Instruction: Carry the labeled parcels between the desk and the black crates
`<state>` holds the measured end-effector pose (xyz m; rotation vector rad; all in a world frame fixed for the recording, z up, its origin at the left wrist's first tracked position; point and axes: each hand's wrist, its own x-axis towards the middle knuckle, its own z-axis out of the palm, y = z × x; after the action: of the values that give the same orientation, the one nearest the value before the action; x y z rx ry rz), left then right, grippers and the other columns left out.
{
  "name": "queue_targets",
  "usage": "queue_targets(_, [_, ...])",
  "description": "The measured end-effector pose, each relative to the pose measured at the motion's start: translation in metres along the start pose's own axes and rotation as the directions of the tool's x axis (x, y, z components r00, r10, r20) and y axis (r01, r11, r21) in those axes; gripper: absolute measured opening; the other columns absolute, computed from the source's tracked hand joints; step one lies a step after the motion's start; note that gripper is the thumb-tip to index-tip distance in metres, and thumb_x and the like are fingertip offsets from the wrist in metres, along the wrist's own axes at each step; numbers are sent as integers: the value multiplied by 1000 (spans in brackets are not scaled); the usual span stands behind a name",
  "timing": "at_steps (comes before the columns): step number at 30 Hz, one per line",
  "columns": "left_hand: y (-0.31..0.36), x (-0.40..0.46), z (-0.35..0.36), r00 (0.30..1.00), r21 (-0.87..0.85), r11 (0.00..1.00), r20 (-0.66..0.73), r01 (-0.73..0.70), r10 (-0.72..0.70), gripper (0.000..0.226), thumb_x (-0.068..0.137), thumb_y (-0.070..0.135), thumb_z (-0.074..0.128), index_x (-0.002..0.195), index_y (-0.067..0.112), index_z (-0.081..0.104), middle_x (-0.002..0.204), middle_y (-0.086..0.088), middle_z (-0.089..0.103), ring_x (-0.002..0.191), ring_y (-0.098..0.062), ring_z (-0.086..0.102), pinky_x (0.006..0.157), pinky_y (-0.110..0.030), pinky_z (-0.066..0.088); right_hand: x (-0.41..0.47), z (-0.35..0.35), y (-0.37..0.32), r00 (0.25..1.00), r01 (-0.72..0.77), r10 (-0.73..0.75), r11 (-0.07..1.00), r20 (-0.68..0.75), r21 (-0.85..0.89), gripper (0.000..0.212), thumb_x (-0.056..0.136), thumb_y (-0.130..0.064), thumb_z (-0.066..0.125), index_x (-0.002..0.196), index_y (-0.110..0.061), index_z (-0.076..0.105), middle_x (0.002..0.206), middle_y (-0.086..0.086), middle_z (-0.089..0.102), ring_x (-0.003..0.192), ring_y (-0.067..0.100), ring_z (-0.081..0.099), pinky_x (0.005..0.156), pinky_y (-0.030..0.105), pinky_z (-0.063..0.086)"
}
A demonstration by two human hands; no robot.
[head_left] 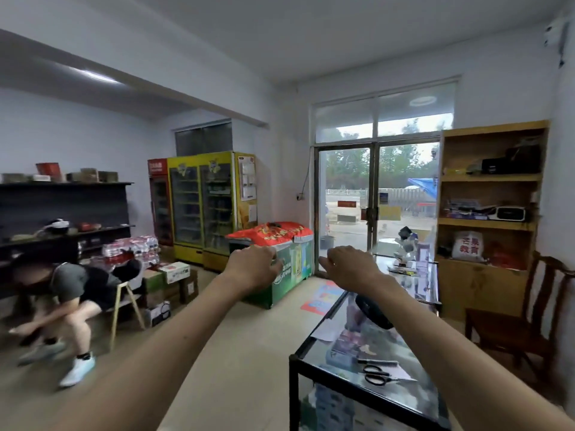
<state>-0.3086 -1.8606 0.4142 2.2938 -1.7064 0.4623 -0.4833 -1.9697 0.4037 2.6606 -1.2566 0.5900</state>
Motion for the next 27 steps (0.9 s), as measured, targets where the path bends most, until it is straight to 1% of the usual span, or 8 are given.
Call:
queue_targets(4, [-64,-40,-17,992,37,992,-6,124,-123,40,106,48,39,117,17,64,117,-5,70,105,-23,65,85,-38,49,15,7,-78,989,146,-146,987,-5,73,37,106,-39,33,90,-13,55,99,9,61,91,28,60,74,35,41])
queue_targets(7, [-121,-76,-34,975,92,971,-1,222,-223,41,106,48,38,116,18,64,120,-6,68,111,-26,64,90,-40,46,24,9,-147,966,259,-260,956,-6,138,36,106,-40,35,81,-18,47,88,1,52,86,22,56,80,38,46])
queue_targets(9, [-164,-106,-48,950,150,939,-11,309,-311,42,105,48,36,117,18,63,124,-6,67,115,-28,62,93,-41,46,29,8,-203,938,346,-345,923,-38,169,36,107,-41,36,83,-18,48,94,3,56,93,24,59,86,42,48])
queue_targets(11, [-208,-141,-63,913,198,894,-12,403,-409,43,105,48,35,118,18,62,125,-6,66,117,-28,61,94,-42,45,29,8,-264,900,435,-433,881,-53,188,36,107,-41,35,94,-16,57,105,6,62,102,27,61,88,44,48])
queue_targets(14, [-276,-200,-87,836,266,802,-29,535,-548,42,104,49,37,119,19,62,125,-6,66,117,-28,60,93,-41,43,23,6,-359,825,562,-557,794,-92,231,39,105,-41,34,105,-15,62,114,8,63,107,30,60,84,43,46])
queue_targets(18, [-345,-288,-126,719,322,672,-37,666,-694,42,105,50,36,118,19,62,122,-5,67,112,-28,61,88,-41,43,-4,5,-473,696,712,-700,640,-163,291,39,105,-40,34,103,-14,64,113,11,65,109,33,60,88,45,46])
queue_targets(23, [-400,-406,-172,582,396,501,-110,769,-806,41,107,50,34,115,18,60,116,-3,67,104,-27,63,76,-37,40,-61,-3,-611,561,801,-802,465,-202,376,48,105,-47,33,112,-10,63,121,14,59,117,36,55,91,46,45])
queue_targets(27, [-420,-501,-205,442,423,336,-182,842,-878,44,107,50,36,123,17,60,122,-6,66,110,-29,62,77,-38,38,-129,-12,-704,392,871,-882,265,-261,413,47,106,-45,32,113,-10,61,123,15,58,117,37,55,90,47,44])
